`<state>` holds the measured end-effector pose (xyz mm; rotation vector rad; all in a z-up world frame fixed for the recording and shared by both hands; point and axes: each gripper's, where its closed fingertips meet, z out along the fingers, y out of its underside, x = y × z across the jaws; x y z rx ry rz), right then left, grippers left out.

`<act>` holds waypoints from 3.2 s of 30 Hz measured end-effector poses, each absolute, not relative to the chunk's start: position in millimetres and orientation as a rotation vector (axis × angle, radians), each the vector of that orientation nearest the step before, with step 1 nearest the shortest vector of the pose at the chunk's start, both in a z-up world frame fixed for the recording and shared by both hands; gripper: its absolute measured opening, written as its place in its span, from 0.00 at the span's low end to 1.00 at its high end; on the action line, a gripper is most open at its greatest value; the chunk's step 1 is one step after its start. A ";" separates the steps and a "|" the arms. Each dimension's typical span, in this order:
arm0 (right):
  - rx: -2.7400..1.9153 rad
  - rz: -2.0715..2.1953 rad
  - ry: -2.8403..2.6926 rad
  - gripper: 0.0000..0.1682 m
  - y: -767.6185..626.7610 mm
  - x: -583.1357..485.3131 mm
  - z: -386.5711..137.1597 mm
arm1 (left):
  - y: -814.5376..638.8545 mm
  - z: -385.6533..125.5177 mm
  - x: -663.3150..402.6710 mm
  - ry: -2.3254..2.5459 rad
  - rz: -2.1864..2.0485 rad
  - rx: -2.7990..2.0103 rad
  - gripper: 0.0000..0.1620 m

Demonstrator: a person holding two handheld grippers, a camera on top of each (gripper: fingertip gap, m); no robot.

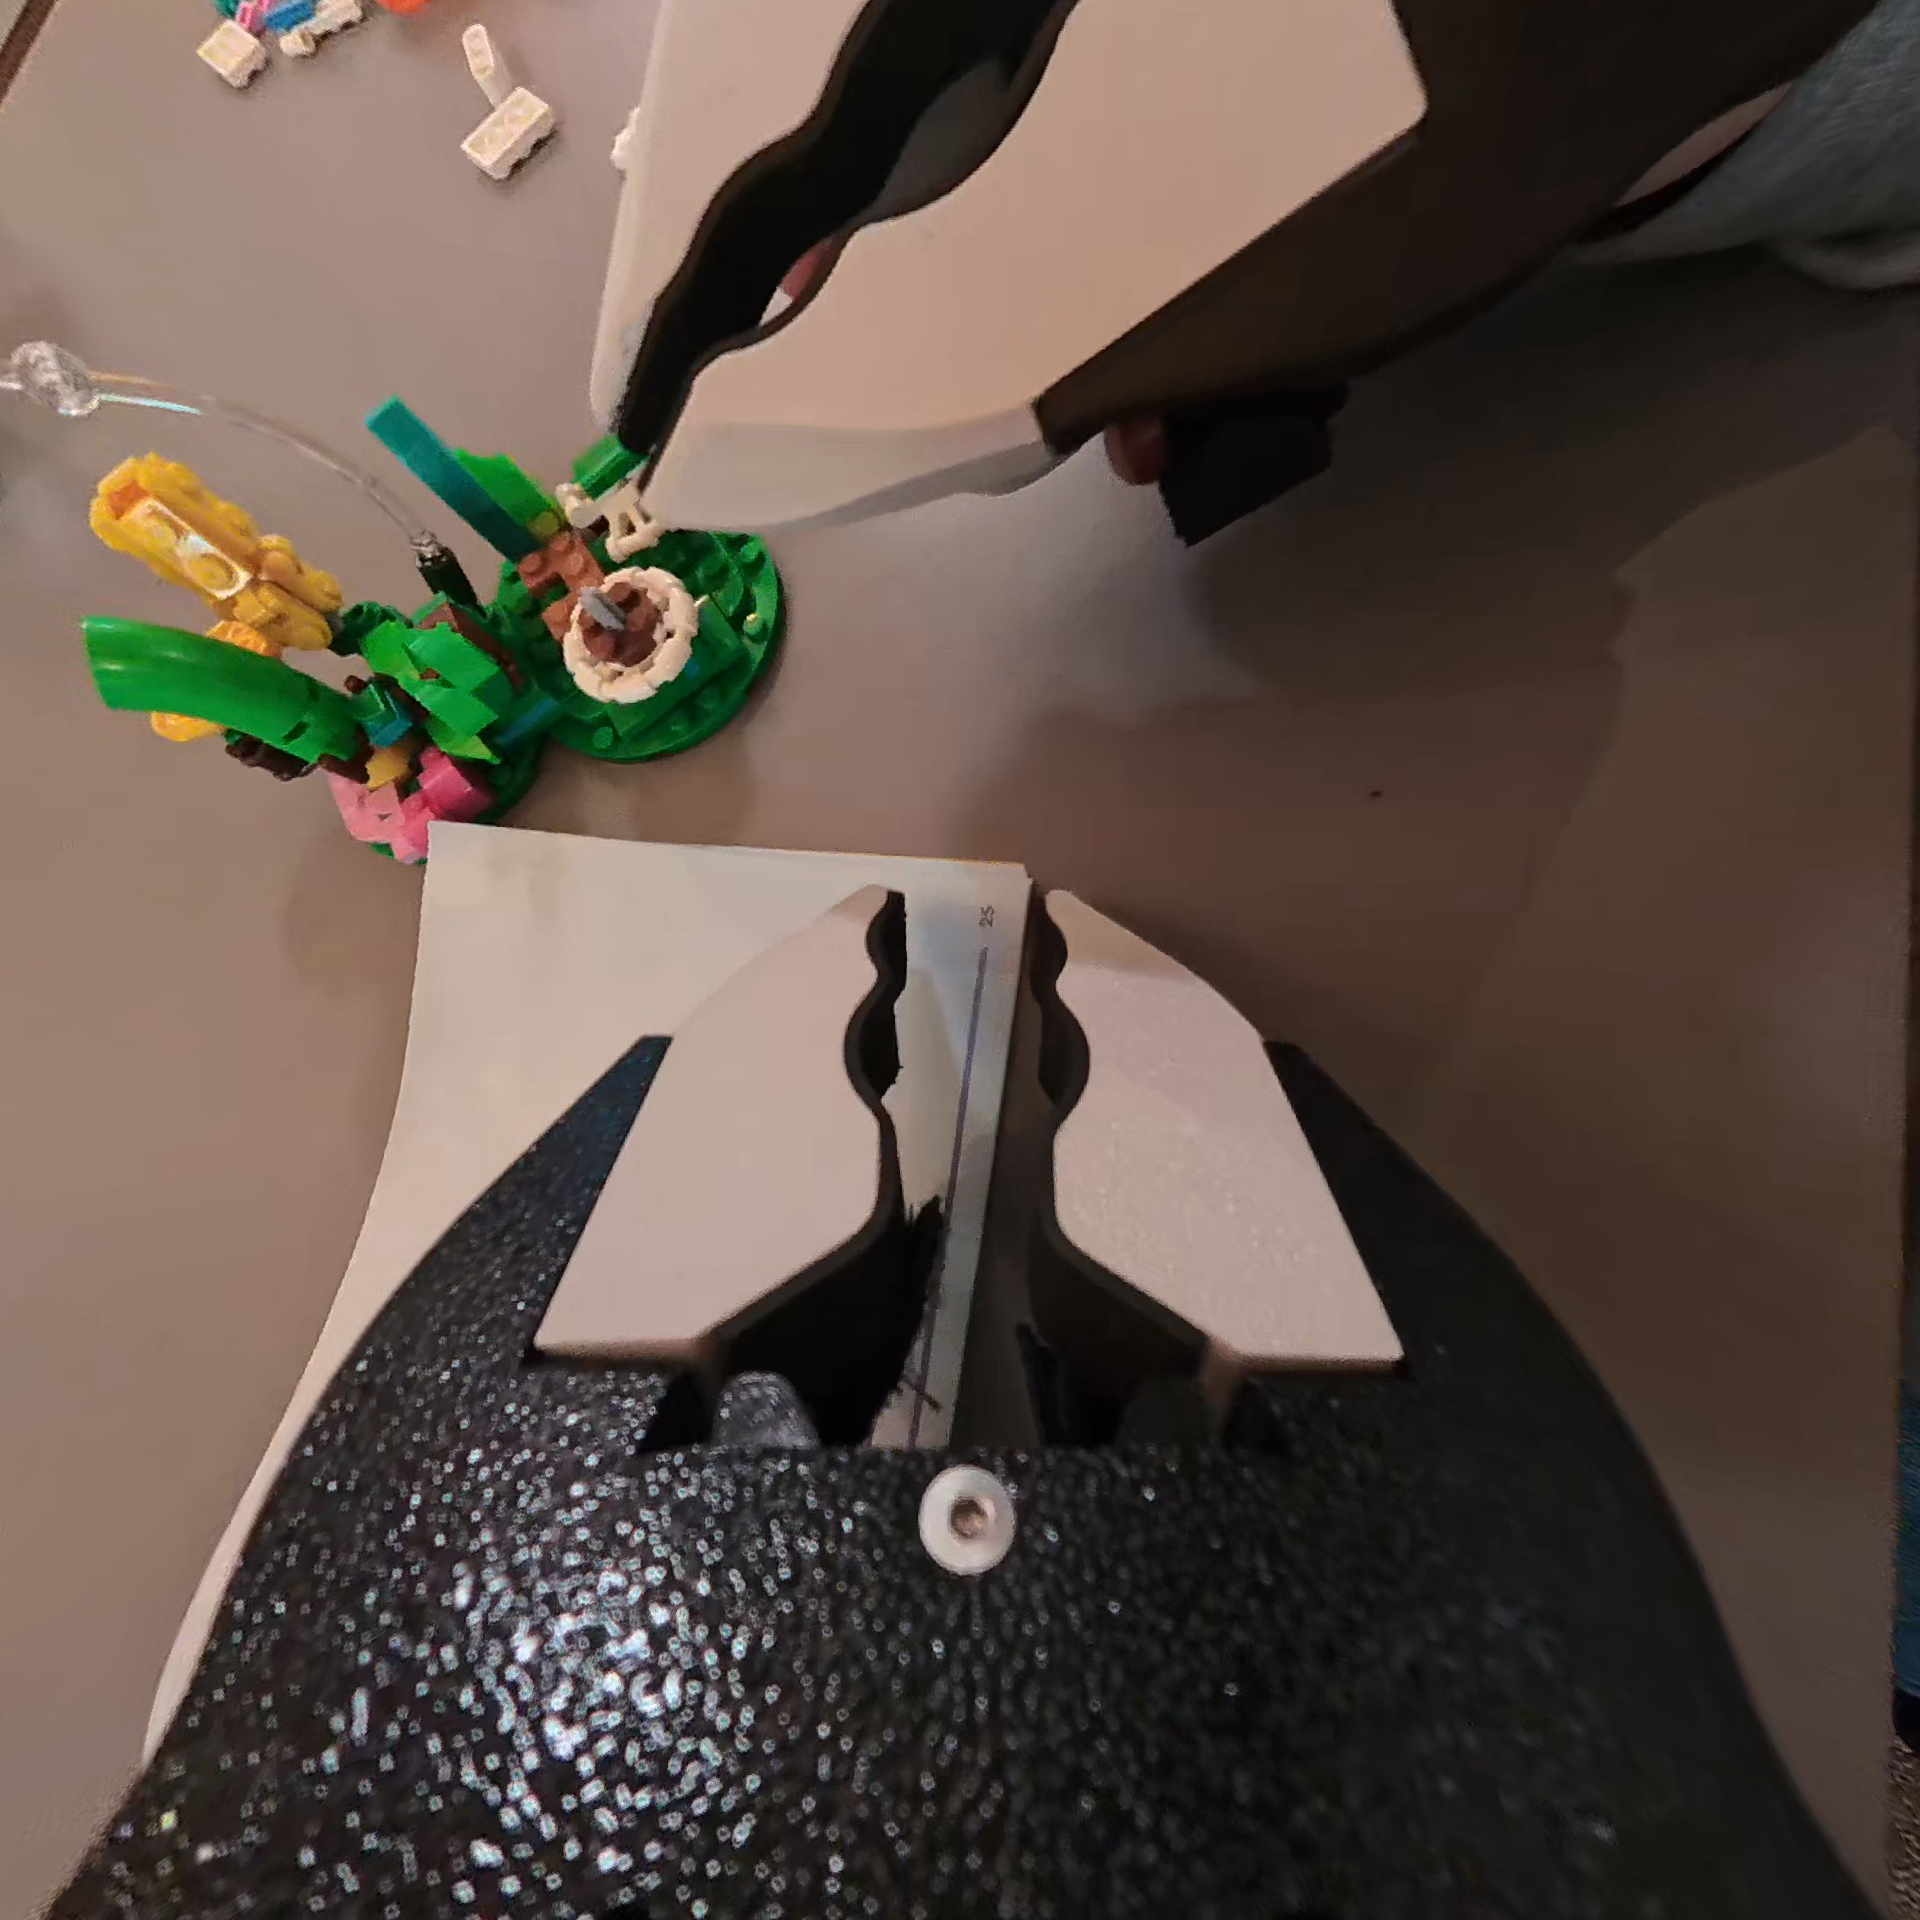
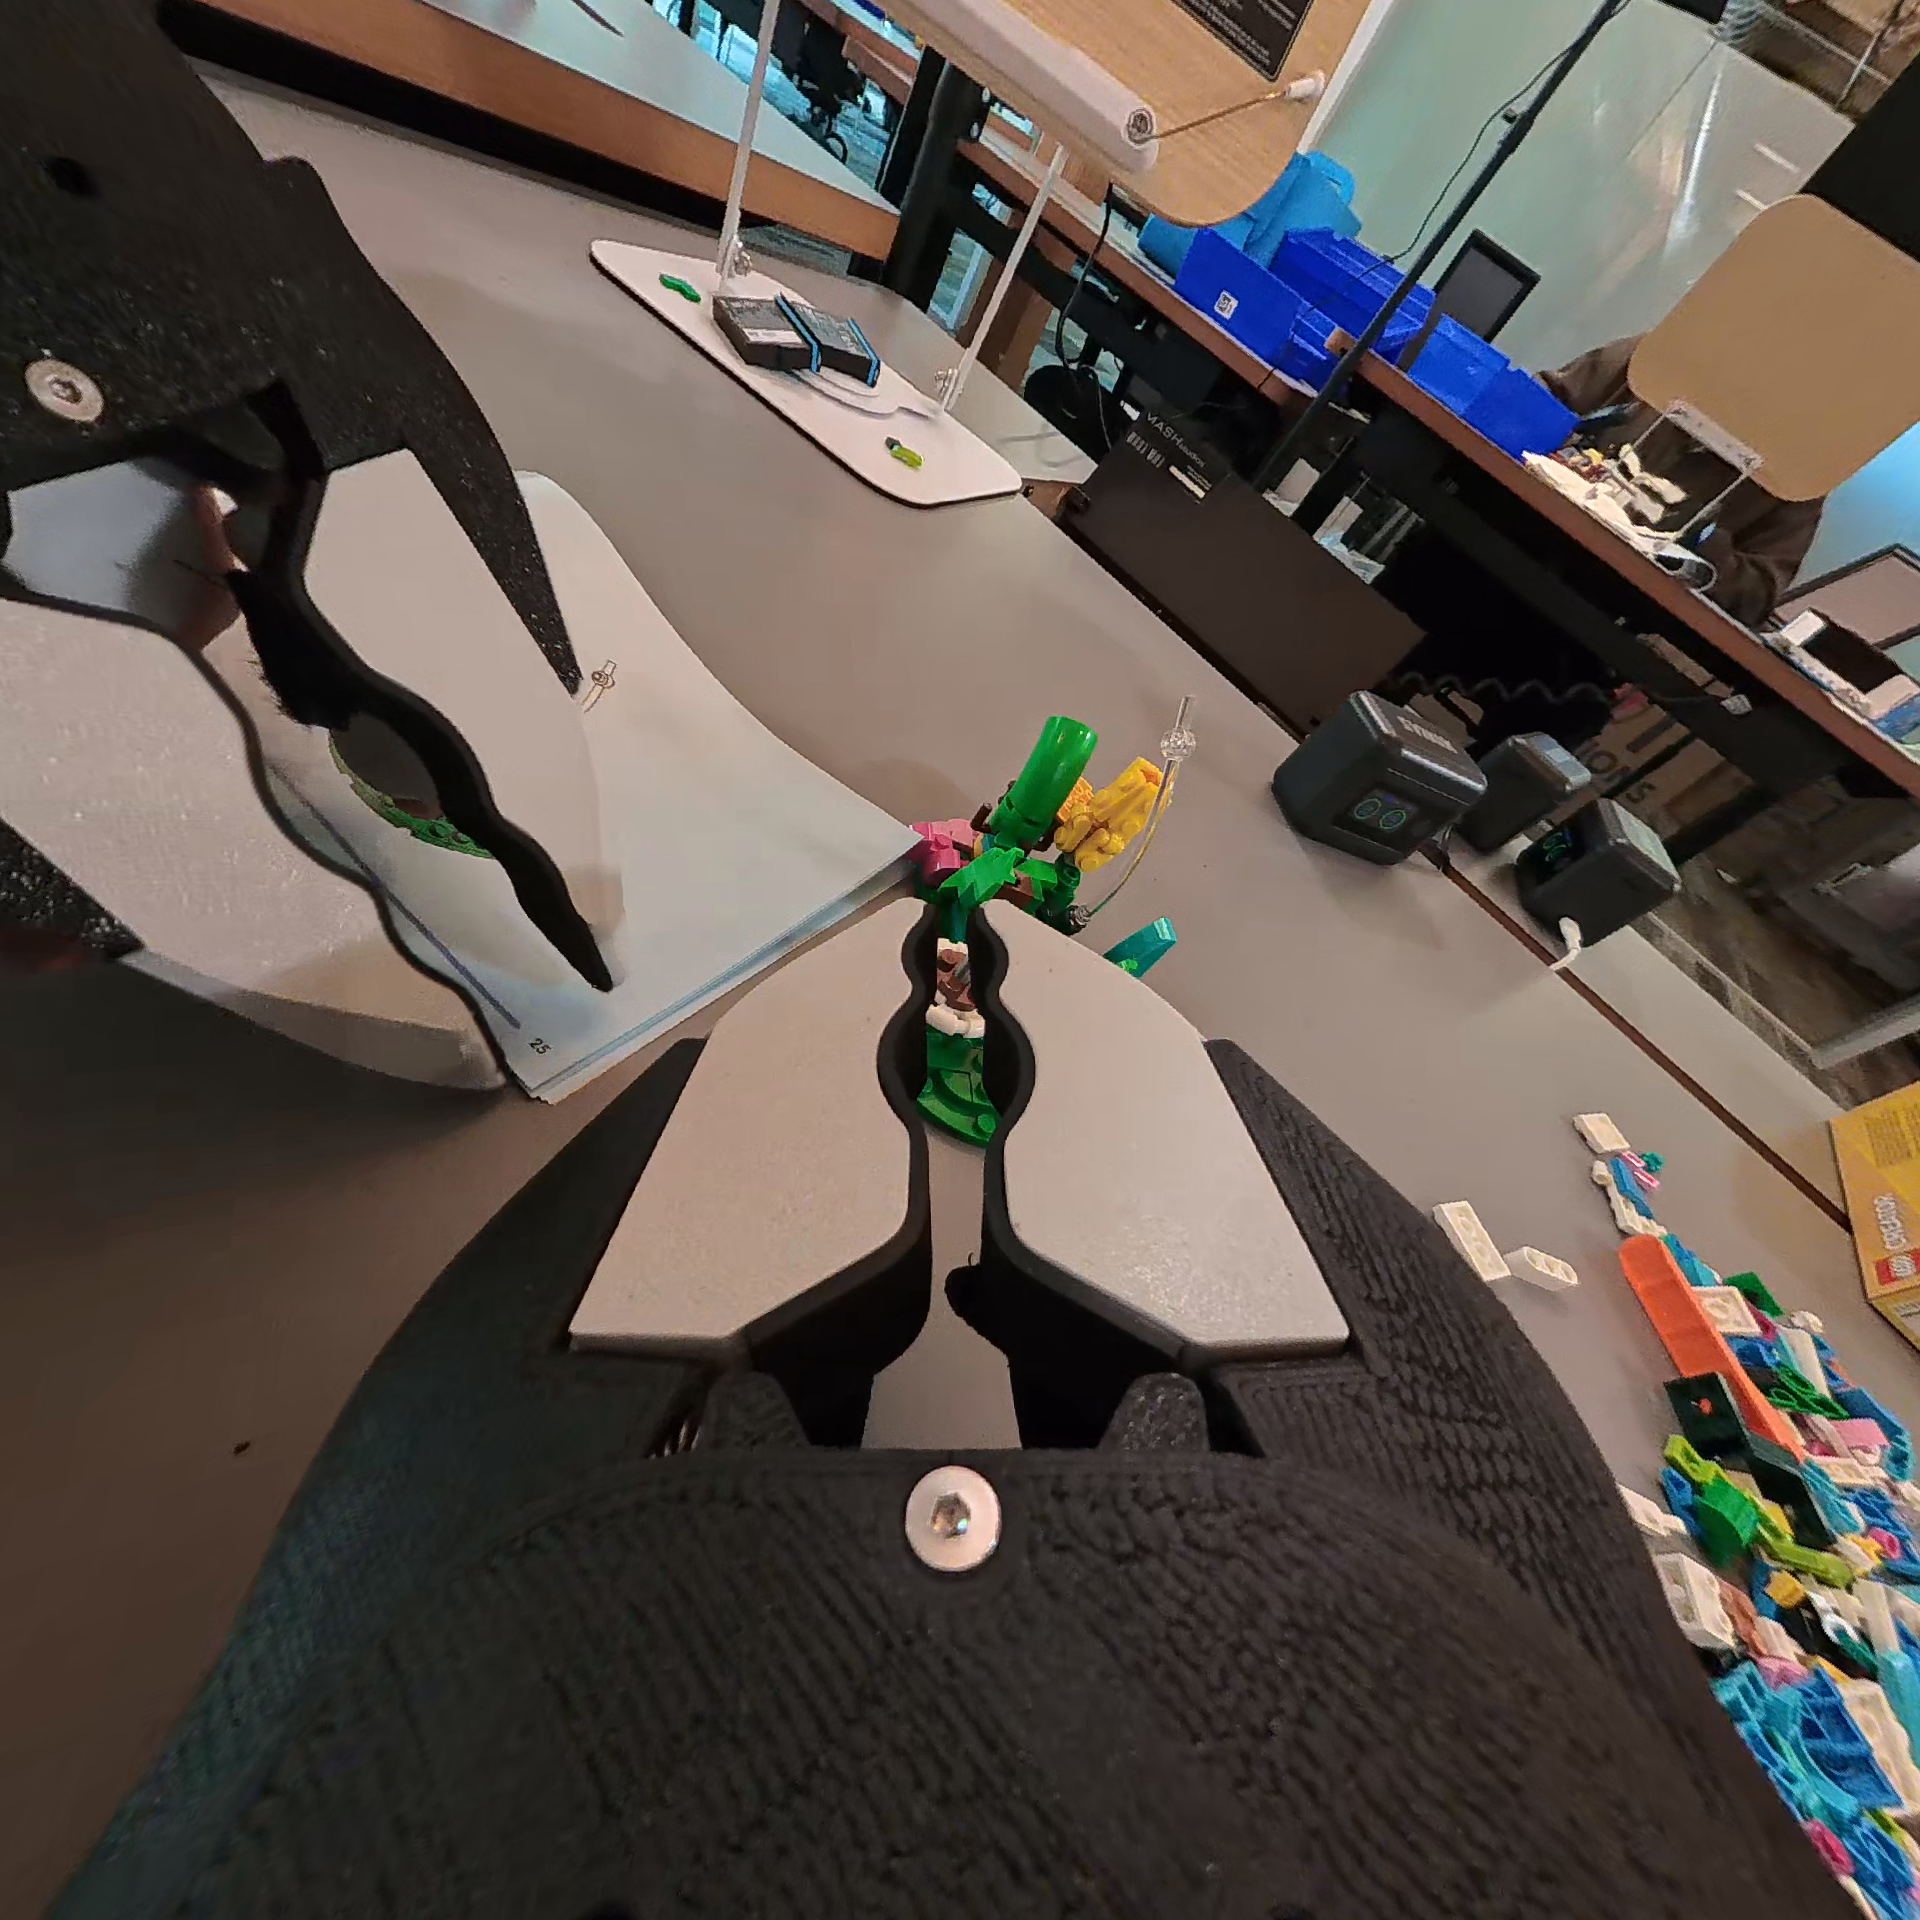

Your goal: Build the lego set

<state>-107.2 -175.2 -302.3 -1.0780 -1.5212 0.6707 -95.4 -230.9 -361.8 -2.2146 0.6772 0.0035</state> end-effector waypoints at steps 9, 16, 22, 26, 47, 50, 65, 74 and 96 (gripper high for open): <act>-1.076 0.674 -1.530 0.02 -176.4 -106.7 -302.9 | -230.2 -354.9 -107.8 0.646 0.100 -2.199 0.11; -1.073 0.673 -1.533 0.02 -177.2 -106.5 -303.1 | -227.5 -356.1 -103.9 0.636 0.074 -2.207 0.18; -1.069 0.671 -1.541 0.02 -178.5 -106.5 -303.6 | -226.8 -358.8 -99.5 0.648 0.039 -2.201 0.18; -1.068 0.670 -1.545 0.02 -179.2 -106.7 -304.1 | -225.6 -360.2 -99.0 0.661 0.063 -2.200 0.18; -1.065 0.665 -1.558 0.02 -180.6 -108.0 -305.8 | -219.2 -354.5 -122.9 0.627 0.353 -2.187 0.00; -1.064 0.665 -1.560 0.02 -180.9 -108.2 -306.1 | -220.4 -350.4 -129.1 0.609 0.414 -2.176 0.00; -1.050 0.670 -1.570 0.02 -183.8 -109.0 -306.8 | -295.1 -286.2 -204.2 -0.001 0.662 -1.920 0.00; -1.051 0.665 -1.561 0.02 -182.7 -109.7 -306.7 | -258.7 -317.1 -130.2 0.319 0.381 -2.017 0.12; -1.042 0.677 -1.566 0.02 -184.6 -110.0 -306.5 | -224.5 -354.8 -100.6 0.508 0.248 -2.165 0.18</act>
